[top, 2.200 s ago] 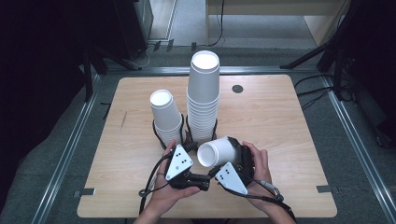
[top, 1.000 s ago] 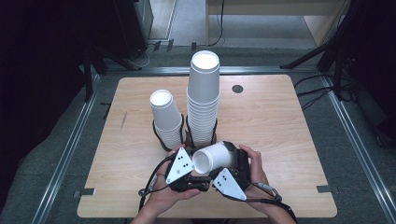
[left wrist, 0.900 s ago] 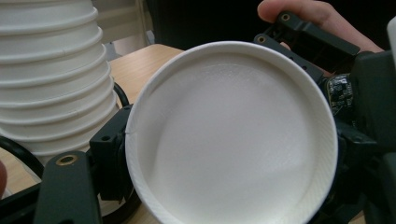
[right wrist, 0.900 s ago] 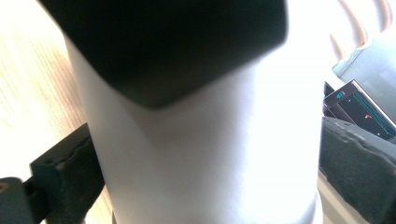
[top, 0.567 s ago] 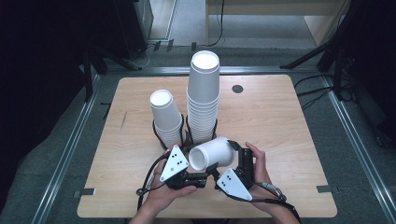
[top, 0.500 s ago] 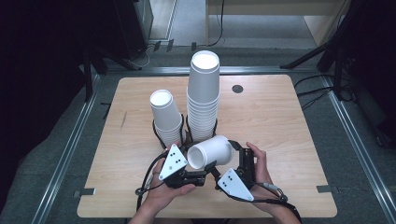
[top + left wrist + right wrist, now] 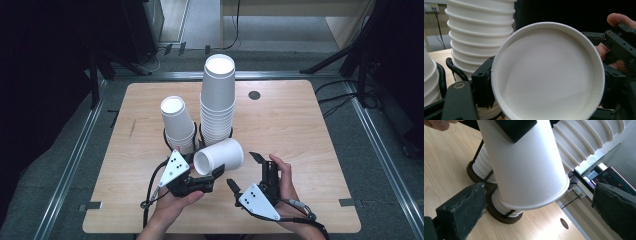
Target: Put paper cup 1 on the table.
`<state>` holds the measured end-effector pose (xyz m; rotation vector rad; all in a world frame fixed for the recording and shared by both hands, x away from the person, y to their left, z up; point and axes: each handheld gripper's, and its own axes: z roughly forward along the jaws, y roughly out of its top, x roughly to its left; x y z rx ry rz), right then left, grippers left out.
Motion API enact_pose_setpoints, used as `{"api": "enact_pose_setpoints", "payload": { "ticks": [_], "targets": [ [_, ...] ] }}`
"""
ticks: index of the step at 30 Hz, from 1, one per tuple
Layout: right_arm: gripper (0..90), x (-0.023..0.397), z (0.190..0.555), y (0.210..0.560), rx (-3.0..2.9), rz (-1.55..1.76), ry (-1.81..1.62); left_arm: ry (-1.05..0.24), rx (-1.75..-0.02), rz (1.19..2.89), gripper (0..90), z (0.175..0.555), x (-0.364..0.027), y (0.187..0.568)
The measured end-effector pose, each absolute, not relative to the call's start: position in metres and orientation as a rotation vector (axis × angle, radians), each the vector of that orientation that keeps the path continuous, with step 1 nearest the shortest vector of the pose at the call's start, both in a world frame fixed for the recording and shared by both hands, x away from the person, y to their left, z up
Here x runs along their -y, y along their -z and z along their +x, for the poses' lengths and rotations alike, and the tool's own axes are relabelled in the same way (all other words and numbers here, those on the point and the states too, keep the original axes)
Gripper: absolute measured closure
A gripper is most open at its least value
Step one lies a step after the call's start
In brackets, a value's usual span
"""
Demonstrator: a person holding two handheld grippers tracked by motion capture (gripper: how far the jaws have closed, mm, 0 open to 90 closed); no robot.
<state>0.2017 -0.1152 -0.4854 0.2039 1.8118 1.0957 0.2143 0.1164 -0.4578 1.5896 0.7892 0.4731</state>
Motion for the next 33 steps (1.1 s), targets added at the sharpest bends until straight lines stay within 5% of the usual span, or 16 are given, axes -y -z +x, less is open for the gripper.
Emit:
{"api": "enact_pose_setpoints", "payload": {
  "ticks": [33],
  "targets": [
    [4.6,0.137,0.197,0.47,-1.705,0.876,-1.632,-0.571,-0.701,1.441,21.9,0.208,-0.115,0.463]
  ]
}}
